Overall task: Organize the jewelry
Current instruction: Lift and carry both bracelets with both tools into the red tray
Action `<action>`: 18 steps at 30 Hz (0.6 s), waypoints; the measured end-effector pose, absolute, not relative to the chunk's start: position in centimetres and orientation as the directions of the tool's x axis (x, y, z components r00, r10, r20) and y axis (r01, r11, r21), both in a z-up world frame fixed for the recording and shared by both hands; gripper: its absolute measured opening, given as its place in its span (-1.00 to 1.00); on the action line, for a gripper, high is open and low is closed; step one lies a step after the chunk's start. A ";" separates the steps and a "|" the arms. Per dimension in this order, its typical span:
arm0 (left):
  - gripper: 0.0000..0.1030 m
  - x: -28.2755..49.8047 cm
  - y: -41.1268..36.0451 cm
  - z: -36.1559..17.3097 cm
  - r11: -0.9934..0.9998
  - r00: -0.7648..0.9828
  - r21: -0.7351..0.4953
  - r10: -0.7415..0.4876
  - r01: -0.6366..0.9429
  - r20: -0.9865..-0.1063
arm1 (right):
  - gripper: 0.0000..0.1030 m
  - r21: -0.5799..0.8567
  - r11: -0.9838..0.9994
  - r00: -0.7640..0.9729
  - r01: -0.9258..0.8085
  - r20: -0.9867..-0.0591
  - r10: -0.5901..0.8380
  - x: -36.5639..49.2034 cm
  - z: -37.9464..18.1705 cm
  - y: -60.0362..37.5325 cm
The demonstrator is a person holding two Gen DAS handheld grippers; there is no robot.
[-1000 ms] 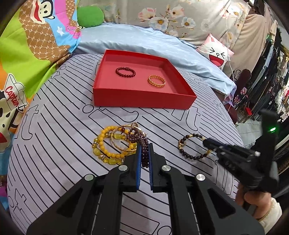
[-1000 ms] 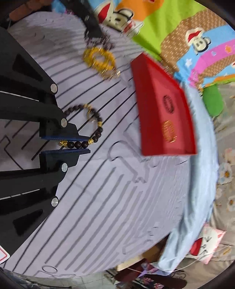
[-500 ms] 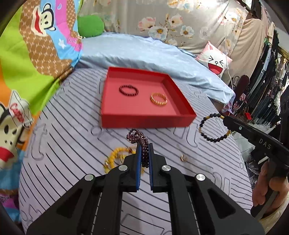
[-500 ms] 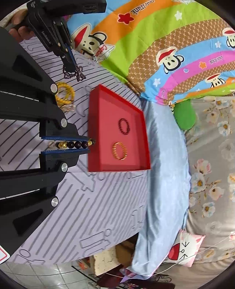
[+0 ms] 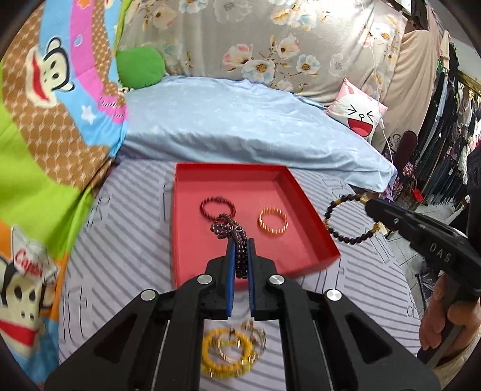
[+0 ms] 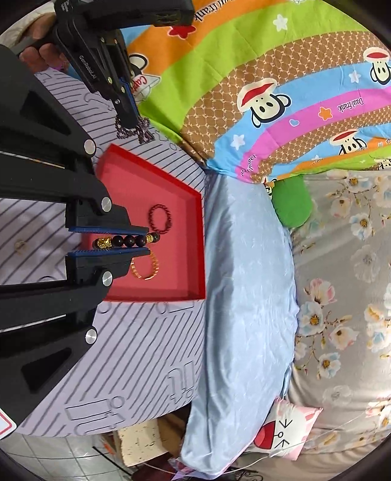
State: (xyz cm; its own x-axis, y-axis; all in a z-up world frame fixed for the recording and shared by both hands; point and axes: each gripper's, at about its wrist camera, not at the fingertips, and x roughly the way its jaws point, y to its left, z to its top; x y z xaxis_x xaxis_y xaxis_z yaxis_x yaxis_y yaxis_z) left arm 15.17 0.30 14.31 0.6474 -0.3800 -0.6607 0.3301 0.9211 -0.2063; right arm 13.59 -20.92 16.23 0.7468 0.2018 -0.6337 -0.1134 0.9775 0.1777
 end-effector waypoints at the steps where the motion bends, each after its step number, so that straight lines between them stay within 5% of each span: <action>1: -0.87 15.8 0.0 14.4 0.921 0.649 -0.199 -0.378 0.334 -0.660 | -0.85 0.176 0.978 0.746 -0.116 -0.635 0.203 14.3 16.2 -20.8; 18: -0.87 23.3 -3.2 12.1 0.923 0.633 -0.153 -0.356 0.354 -0.687 | -0.85 0.199 0.972 0.692 -0.127 -0.684 0.231 22.7 13.0 -19.4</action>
State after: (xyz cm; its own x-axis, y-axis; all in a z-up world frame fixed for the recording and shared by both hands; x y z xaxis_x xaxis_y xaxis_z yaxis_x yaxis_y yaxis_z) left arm 23.26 -3.16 12.11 0.6327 -0.3564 -0.6875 0.3538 0.9228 -0.1528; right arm 22.67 -19.39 12.98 0.6916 0.2307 -0.6845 -0.1271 0.9717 0.1991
